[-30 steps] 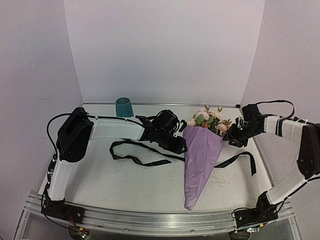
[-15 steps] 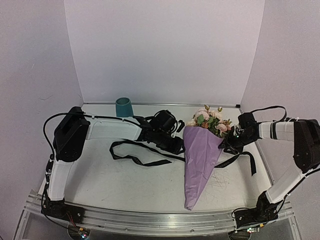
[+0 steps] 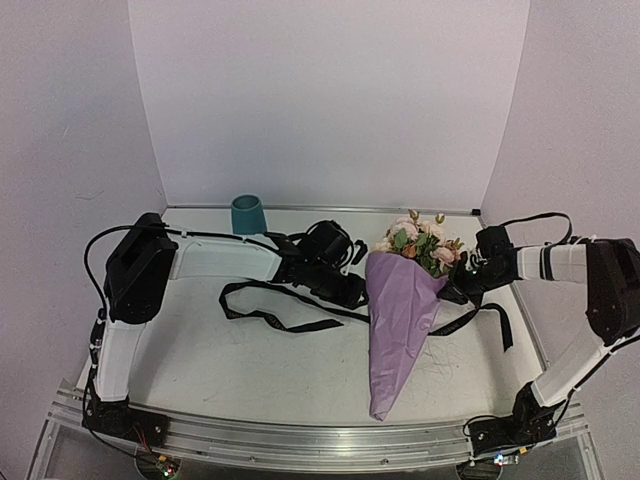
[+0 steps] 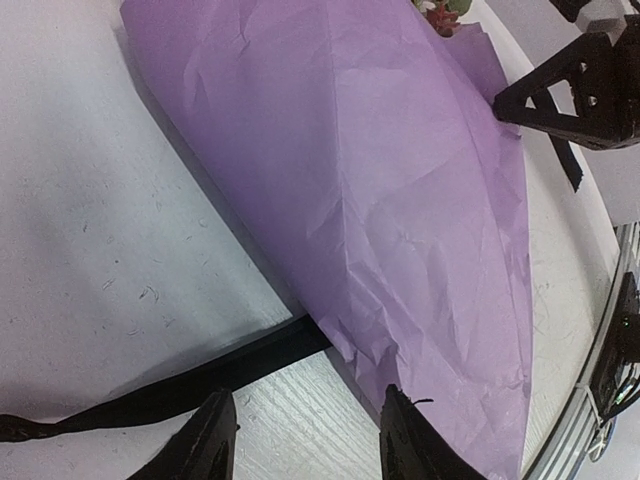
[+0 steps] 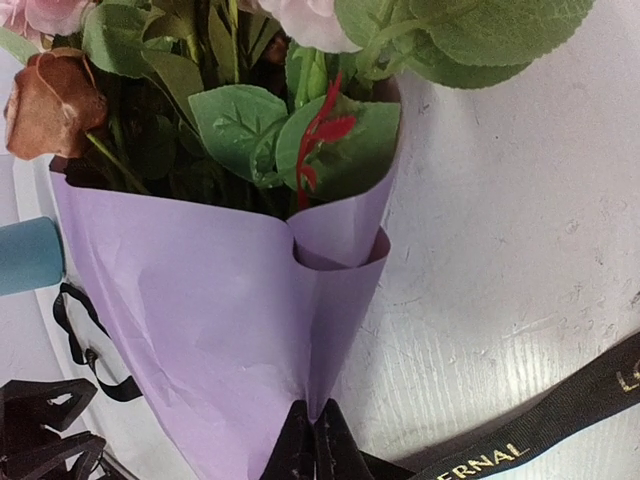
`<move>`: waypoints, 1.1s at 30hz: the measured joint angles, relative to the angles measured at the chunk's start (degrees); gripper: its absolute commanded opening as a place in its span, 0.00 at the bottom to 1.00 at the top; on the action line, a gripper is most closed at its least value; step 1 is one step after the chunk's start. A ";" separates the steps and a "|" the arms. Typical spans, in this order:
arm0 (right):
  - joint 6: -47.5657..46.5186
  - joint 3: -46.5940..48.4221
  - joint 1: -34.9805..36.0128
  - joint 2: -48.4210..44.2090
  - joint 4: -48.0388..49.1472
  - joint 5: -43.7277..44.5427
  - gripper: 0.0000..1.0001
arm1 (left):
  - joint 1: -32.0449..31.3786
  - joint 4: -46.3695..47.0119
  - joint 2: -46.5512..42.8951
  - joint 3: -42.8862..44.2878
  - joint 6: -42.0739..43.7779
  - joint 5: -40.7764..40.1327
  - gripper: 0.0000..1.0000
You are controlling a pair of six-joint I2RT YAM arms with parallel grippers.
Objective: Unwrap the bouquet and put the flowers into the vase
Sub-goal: Move the fake flower to the center of the board, then unfold the wrapping paper at the center of the board.
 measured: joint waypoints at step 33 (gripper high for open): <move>8.79 21.87 18.46 3.30 -7.81 -0.32 0.30 | 0.02 -0.51 -2.81 -1.67 0.75 -0.94 0.55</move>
